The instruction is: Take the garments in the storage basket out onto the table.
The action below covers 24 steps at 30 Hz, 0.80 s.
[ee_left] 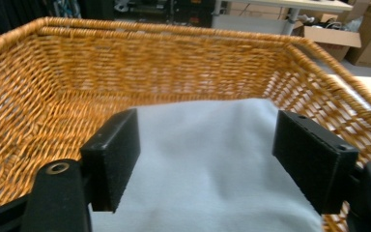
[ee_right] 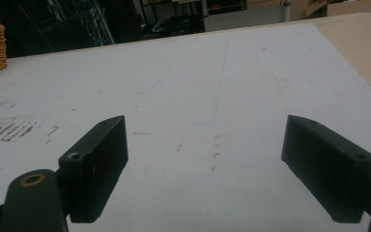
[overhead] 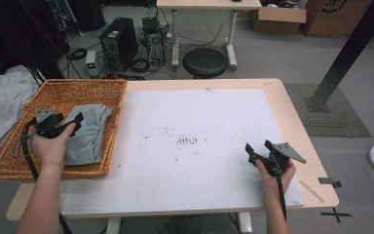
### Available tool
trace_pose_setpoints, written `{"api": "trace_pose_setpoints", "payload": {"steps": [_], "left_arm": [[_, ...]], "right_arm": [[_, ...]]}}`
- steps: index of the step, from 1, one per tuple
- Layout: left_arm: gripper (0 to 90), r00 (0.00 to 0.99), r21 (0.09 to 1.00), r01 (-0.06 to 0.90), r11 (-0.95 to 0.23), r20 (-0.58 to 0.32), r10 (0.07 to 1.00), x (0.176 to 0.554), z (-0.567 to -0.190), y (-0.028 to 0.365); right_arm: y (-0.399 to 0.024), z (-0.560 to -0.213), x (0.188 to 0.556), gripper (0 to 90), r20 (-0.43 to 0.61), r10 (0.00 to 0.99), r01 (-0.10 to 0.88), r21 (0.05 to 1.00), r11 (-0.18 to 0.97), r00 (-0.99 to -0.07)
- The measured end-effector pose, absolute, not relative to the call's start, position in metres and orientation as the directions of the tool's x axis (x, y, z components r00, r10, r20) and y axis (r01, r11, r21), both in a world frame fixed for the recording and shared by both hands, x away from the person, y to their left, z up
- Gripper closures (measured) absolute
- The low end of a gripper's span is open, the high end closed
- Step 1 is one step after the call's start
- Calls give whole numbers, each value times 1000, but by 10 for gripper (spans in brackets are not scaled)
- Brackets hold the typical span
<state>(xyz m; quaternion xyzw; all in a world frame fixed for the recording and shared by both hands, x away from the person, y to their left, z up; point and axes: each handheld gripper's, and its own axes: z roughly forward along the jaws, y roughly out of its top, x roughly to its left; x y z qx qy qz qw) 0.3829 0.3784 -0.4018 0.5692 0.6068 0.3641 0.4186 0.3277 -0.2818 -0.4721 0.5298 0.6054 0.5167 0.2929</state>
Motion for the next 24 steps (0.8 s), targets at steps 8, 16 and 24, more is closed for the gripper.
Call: {"api": "trace_pose_setpoints", "payload": {"steps": [8,16,24], "left_arm": [[348,-19,886,453,98,-100,995,391,-419,401],[352,-27,859,503,98,-98,995,397,-426,414],[382,-39,814,568,124,-123,992,403,-439,421]], "right_arm": [[-282,-472,328,172,191,945,339,936,-94,-267],[-281,-472,328,175,185,947,340,936,-88,-264],[-281,-472,328,177,179,948,342,936,-82,-263]]}}
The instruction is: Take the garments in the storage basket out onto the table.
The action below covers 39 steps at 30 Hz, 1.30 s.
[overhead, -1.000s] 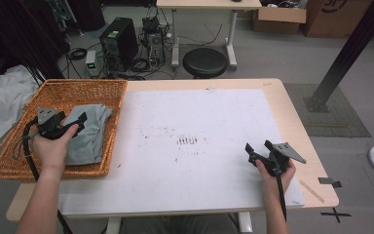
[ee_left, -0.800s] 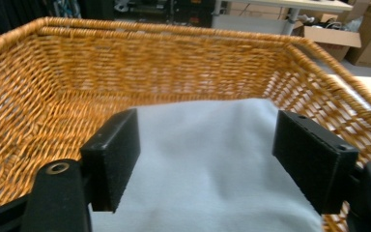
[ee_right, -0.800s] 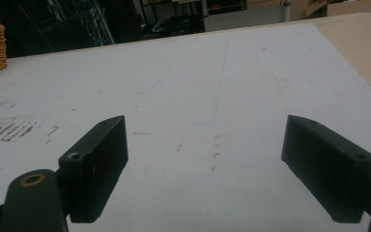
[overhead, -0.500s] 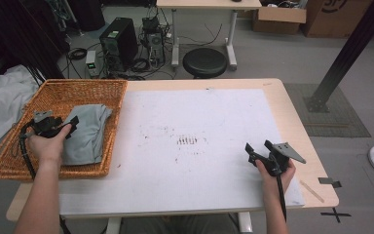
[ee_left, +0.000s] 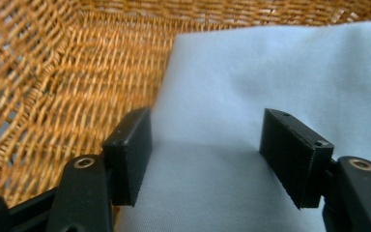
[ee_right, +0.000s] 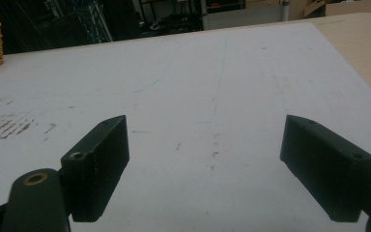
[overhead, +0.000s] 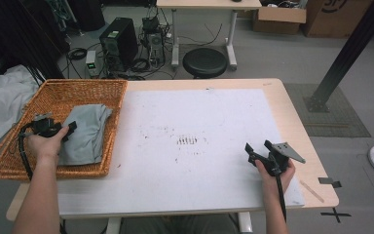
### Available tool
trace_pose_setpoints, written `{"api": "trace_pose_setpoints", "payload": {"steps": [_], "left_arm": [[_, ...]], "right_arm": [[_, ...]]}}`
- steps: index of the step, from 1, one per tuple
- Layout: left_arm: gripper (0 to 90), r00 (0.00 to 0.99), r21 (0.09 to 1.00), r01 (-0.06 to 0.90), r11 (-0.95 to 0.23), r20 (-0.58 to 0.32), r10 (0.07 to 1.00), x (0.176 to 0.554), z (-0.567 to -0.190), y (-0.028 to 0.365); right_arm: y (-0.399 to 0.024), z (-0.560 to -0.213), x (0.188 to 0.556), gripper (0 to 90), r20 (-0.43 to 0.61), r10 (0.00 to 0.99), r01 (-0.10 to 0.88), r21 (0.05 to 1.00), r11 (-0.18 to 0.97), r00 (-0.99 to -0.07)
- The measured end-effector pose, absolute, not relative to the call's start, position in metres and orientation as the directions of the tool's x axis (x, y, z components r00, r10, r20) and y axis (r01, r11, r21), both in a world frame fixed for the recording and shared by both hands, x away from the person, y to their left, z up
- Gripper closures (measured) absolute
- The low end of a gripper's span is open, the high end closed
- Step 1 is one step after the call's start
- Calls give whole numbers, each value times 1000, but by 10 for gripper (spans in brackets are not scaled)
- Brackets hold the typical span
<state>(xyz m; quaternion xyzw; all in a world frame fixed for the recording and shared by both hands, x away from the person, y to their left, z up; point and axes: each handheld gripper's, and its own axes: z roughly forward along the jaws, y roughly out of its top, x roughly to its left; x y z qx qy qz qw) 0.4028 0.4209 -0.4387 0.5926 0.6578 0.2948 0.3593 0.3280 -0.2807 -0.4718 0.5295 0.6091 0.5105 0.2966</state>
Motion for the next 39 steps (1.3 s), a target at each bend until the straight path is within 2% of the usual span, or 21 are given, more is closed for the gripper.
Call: {"api": "trace_pose_setpoints", "payload": {"steps": [6,10,12,18,25,27,29,34,35,37,39], "left_arm": [[455,-10,797,593,110,-130,992,405,-442,423],[451,-28,796,587,150,-165,986,406,-443,427],[402,-42,796,585,154,-159,986,406,-444,429],[453,-27,793,589,153,-170,985,406,-446,431],[762,-5,804,581,126,-152,988,404,-443,429],[822,-8,805,580,128,-152,988,404,-442,429],[839,-8,804,579,135,-160,987,404,-441,428],[840,-13,806,576,140,-162,987,404,-441,428],[807,-26,808,577,120,-128,991,405,-442,428],[595,-53,799,588,123,-114,992,406,-444,428],[554,-56,799,587,133,-124,991,406,-444,429]], "right_arm": [[-281,-472,328,178,179,947,342,936,-82,-265],[-281,-472,328,177,180,947,341,936,-82,-266],[-281,-472,328,177,182,946,341,936,-84,-267],[-281,-472,328,180,179,946,345,935,-80,-268],[-281,-472,328,188,176,947,343,936,-76,-270],[-281,-472,328,194,175,947,343,936,-75,-271],[-281,-472,328,194,175,946,343,936,-75,-271],[-281,-472,328,193,178,946,343,936,-78,-272],[-281,-472,328,193,178,946,342,936,-78,-271],[-281,-472,328,193,179,946,343,936,-78,-272],[-281,-472,328,192,179,946,342,936,-79,-272]]}}
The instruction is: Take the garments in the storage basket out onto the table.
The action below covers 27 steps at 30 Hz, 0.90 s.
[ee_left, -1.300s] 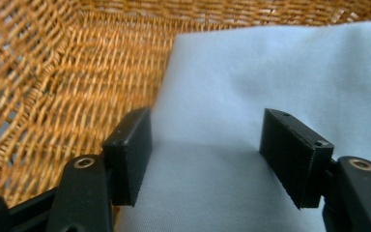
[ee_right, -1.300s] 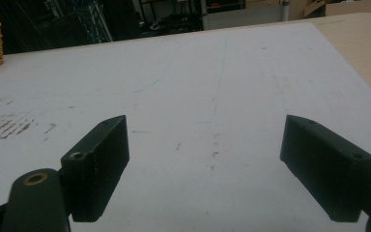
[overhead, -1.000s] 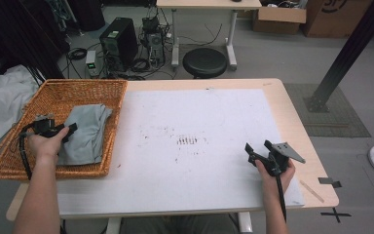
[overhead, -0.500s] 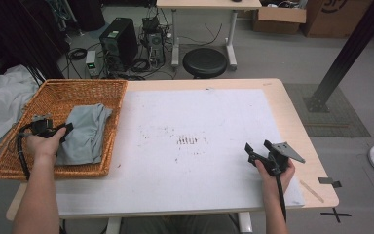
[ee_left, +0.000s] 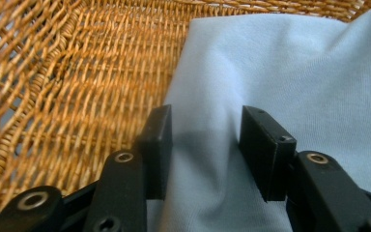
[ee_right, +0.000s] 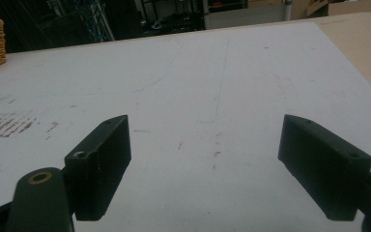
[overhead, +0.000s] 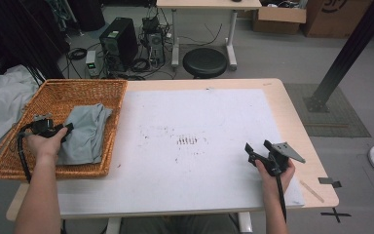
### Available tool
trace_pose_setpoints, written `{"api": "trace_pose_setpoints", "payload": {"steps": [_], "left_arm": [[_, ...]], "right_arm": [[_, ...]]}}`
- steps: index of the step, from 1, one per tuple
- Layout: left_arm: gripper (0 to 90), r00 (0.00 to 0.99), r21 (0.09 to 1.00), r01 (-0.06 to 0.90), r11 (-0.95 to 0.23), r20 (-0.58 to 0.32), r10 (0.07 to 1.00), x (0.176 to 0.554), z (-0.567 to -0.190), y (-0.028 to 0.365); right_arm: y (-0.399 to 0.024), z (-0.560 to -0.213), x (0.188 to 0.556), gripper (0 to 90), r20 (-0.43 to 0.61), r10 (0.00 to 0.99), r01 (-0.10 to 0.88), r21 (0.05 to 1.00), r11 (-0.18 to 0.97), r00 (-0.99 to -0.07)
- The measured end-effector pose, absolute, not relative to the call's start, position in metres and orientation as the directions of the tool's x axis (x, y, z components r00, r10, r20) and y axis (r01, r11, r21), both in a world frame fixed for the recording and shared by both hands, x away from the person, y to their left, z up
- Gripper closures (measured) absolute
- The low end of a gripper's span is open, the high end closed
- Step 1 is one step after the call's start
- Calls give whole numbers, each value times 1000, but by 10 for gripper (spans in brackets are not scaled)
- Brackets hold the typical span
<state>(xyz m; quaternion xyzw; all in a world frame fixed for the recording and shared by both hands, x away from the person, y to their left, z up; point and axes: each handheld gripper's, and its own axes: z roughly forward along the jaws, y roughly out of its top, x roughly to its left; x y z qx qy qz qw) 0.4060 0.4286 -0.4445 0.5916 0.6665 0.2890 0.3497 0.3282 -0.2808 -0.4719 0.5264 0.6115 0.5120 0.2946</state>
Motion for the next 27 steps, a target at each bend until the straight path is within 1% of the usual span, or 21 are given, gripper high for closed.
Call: {"api": "trace_pose_setpoints", "payload": {"steps": [1,2,6,8,9,10,12,15,21,24,27], "left_arm": [[554,-60,798,587,139,-128,990,406,-444,429],[526,-64,795,587,152,-141,988,406,-445,429],[567,-60,791,589,165,-161,985,406,-445,430],[622,-57,791,590,165,-163,985,406,-445,430],[622,-54,791,590,165,-164,985,406,-445,430],[709,-44,790,589,170,-178,983,405,-445,430],[778,-41,790,588,174,-186,982,405,-444,430],[825,-47,785,590,190,-201,978,405,-444,430],[845,-50,783,583,219,-234,971,404,-440,430],[848,-42,800,544,254,-277,960,402,-432,429],[849,-37,810,522,268,-292,956,401,-427,428]], "right_arm": [[-281,-472,328,192,179,946,342,936,-79,-272],[-281,-472,328,193,179,945,343,936,-78,-273],[-281,-472,328,193,178,946,341,937,-78,-272],[-281,-472,328,193,178,946,342,937,-78,-272],[-281,-472,328,193,178,946,342,937,-78,-272],[-281,-472,328,194,177,946,343,936,-77,-272],[-281,-472,328,194,176,945,342,937,-75,-274],[-281,-472,328,195,177,945,342,937,-76,-274],[-281,-472,328,196,178,945,342,937,-78,-275],[-281,-472,328,196,178,945,342,937,-77,-276],[-281,-472,328,196,179,944,343,936,-77,-276]]}}
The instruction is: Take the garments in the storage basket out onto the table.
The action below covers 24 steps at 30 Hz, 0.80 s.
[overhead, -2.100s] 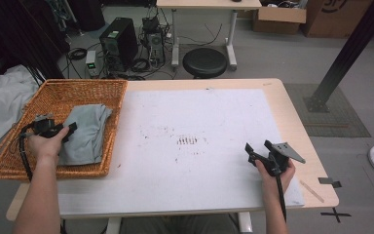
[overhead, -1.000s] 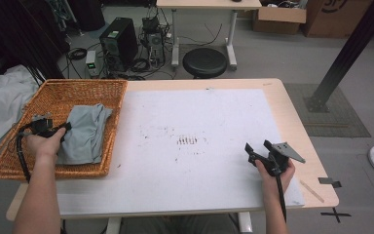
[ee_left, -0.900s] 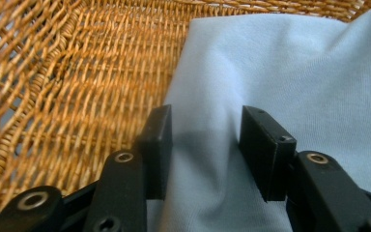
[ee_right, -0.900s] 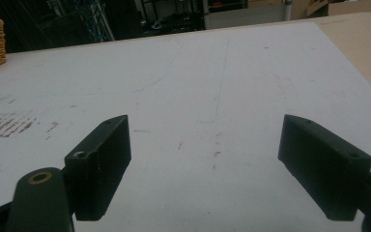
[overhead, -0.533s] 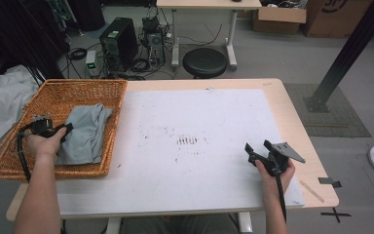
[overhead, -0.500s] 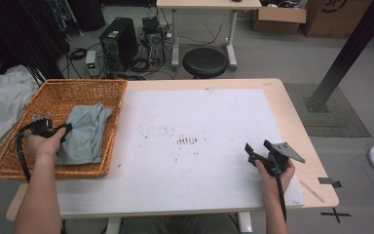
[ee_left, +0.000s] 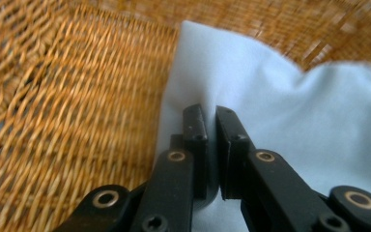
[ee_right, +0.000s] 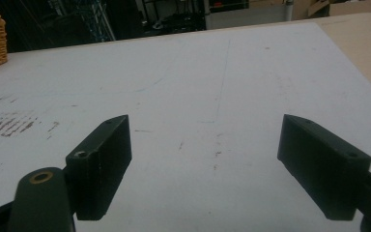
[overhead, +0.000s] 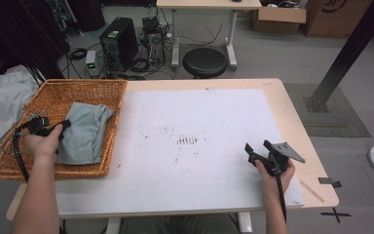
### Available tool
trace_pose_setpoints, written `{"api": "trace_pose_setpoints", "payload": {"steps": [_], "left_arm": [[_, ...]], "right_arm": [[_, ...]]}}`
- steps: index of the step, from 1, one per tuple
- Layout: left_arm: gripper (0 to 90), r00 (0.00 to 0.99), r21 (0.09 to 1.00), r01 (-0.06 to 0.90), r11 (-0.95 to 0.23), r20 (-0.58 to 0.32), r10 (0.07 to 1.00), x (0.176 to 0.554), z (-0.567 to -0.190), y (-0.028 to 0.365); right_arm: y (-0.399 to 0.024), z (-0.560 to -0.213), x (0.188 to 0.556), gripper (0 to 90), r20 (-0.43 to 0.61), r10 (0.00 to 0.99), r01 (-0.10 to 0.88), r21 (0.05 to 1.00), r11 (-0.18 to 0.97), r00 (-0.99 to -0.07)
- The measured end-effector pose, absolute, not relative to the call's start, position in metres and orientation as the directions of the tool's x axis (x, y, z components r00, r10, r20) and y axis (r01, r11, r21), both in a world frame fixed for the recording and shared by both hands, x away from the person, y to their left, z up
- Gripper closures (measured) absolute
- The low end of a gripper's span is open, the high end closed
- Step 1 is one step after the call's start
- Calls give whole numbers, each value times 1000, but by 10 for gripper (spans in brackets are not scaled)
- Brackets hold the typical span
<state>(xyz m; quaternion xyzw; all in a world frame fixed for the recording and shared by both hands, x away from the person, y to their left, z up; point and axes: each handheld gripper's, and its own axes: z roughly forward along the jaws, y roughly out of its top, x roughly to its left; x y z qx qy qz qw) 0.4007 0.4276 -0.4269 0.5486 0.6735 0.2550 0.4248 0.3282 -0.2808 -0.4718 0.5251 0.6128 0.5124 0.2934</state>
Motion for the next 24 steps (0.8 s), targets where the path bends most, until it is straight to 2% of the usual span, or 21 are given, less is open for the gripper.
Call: {"api": "trace_pose_setpoints", "payload": {"steps": [4,9,14,16,24], "left_arm": [[848,-18,821,485,300,-333,943,397,-413,420],[847,-2,852,444,279,-310,951,392,-399,407],[847,14,864,411,291,-325,946,388,-387,396],[847,20,875,417,246,-279,960,387,-378,389],[848,94,900,393,190,-245,965,386,-347,365]], "right_arm": [[-281,-472,328,197,178,944,340,937,-77,-277],[-281,-472,328,197,178,944,340,937,-76,-278],[-281,-472,328,196,176,944,342,937,-74,-278],[-280,-472,328,197,176,944,343,936,-73,-279],[-281,-472,327,200,176,943,337,939,-74,-283]]}}
